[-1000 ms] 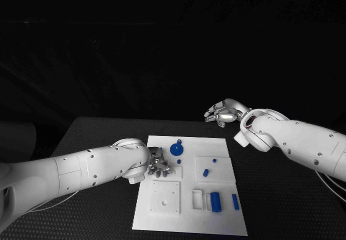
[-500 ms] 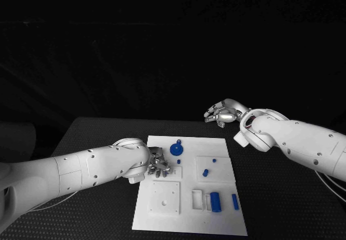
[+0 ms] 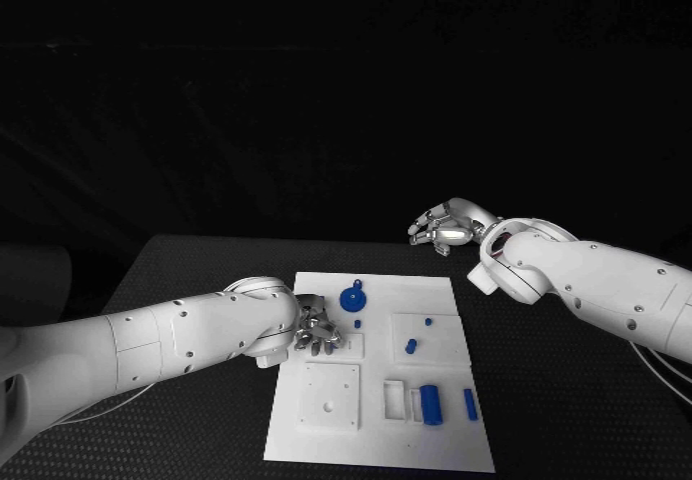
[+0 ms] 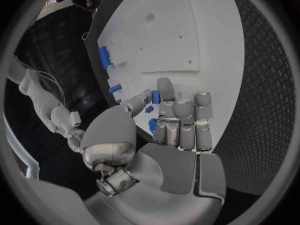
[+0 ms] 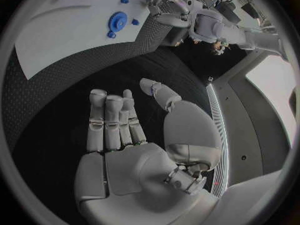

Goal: Assemble the parts on the task board

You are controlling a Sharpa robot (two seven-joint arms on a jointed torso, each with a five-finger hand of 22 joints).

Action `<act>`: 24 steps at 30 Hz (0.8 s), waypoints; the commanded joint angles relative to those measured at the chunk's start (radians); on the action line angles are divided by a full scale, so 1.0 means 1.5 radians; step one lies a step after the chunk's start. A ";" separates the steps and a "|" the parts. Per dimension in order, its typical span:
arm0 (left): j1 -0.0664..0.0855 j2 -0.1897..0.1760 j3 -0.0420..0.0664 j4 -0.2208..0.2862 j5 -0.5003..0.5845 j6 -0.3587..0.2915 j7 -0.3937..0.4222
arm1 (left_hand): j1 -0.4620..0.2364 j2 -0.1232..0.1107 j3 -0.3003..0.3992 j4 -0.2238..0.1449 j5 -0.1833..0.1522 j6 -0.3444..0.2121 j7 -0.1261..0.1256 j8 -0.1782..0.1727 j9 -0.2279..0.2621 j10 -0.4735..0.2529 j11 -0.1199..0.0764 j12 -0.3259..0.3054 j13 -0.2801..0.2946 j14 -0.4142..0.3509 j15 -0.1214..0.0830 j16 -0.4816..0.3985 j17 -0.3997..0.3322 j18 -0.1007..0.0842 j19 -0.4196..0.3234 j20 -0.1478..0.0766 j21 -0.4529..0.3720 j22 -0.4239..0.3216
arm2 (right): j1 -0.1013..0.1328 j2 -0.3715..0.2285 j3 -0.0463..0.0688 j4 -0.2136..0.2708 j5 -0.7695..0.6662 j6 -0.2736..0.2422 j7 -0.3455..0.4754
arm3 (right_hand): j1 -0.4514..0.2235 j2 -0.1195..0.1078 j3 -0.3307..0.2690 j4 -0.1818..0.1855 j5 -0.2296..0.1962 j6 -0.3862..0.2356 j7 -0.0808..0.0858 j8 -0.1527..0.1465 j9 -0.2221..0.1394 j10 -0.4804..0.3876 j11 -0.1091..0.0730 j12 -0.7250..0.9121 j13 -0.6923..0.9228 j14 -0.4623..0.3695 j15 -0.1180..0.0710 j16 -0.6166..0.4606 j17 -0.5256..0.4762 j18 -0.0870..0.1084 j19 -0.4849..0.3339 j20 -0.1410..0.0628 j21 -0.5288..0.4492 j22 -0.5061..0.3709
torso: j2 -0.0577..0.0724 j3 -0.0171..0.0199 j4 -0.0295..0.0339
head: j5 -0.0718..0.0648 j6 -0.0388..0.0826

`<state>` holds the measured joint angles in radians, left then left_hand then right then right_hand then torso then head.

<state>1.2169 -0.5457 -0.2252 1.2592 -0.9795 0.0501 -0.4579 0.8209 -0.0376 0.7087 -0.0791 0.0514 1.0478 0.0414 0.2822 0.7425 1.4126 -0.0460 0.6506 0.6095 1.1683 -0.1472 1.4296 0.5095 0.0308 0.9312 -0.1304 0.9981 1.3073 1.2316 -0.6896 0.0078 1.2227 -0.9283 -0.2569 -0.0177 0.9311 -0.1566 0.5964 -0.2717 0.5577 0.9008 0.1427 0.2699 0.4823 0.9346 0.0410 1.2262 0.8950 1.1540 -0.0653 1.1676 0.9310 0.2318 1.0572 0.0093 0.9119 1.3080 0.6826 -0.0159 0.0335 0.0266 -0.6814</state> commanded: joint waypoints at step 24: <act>-0.002 -0.001 -0.001 -0.006 -0.007 -0.013 -0.007 | -0.028 -0.001 -0.068 -0.023 0.006 -0.021 0.010 0.002 -0.004 -0.001 -0.007 0.008 -0.003 0.006 -0.012 0.000 -0.002 0.011 0.003 -0.082 -0.007 0.009 | 0.000 0.000 0.000 -0.001 0.003 0.010 0.002 | 0.001 0.001 0.003 0.003 0.005 -0.001 0.004 0.003 0.001 -0.003 -0.003 0.004 -0.002 -0.002 -0.004 0.003 -0.001 0.020 0.004 0.002 -0.003 0.007 | 0.000 0.0002 -0.0005 | 0.001 -0.001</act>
<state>1.2170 -0.5455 -0.2234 1.2551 -0.9794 0.0318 -0.4572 0.7774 -0.0484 0.6061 -0.1094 0.0571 1.0287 0.0373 0.2905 0.7384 1.4096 -0.0502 0.6582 0.6072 1.1810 -0.1634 1.4296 0.5084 0.0308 0.9311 -0.1304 0.9905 1.3080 1.2316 -0.6895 0.0078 1.2212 -0.9278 -0.2559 -0.0180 0.9311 -0.1566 0.5964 -0.2717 0.5616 0.8994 0.1408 0.2699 0.4823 0.9347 0.0410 1.2261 0.8941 1.1540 -0.0653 1.1676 0.9311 0.2318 1.0572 0.0093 0.9119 1.3079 0.6826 -0.0150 0.0327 0.0278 -0.6821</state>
